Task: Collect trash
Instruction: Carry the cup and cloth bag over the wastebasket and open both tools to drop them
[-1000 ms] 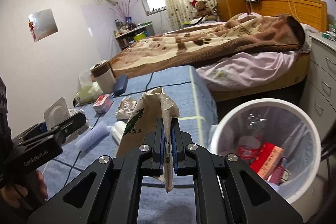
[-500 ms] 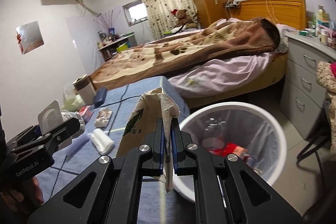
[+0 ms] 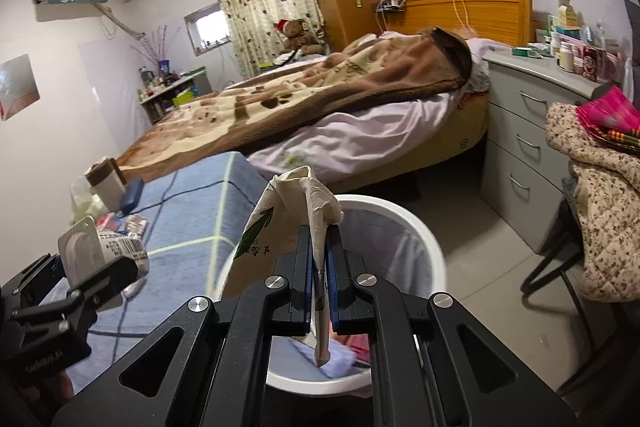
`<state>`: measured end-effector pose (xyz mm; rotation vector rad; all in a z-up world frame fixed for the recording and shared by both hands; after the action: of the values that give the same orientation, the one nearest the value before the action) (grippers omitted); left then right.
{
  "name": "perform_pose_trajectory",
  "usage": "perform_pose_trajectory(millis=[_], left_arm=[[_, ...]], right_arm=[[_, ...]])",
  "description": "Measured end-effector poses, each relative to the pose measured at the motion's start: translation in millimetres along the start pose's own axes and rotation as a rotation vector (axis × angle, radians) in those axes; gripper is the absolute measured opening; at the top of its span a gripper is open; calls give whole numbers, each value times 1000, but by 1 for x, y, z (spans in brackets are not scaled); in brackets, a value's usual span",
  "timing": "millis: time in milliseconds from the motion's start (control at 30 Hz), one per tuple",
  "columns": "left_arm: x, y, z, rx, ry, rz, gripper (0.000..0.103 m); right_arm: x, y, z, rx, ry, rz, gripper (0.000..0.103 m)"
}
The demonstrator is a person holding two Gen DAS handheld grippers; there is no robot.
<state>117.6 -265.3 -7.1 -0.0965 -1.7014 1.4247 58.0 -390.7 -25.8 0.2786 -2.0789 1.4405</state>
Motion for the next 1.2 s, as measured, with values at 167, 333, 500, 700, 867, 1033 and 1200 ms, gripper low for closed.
perform_pose_trajectory(millis=[167,333,500,700,867,1033,1200], left_arm=[[-18,4,13,-18,23,-29,70],[-33,7,21,-28,48,-50,70],[-44,7,28,-38,59,-61,71],[-50,3,32,-41,82,-54,71],[-54,4,31,-34,94,-60,72],[-53,3,29,-23,100,-52,74],[-48,2,23,-7,95,-49,74]], right_arm=[[-5,3,11,-4,15,-21,6],[-12,7,19,14,40,-49,6],[-19,8,27,20,62,-70,6],[-29,10,32,37,91,-101,8],[-33,14,36,38,113,-124,10],[-33,14,36,29,118,-132,24],[-26,12,31,32,104,-108,39]])
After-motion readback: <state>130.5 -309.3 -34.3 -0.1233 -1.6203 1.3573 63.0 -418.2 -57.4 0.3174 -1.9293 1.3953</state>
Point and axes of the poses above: each gripper's, at about its wrist camera, not at the fingertips, and x roughly against the way its jaws point, z to its right, y to its underside, the point moved 4 cm from there along -x, roughly the way its jaws point, and after that the axes turned 2 degrees about y, right-handed, at the moved point
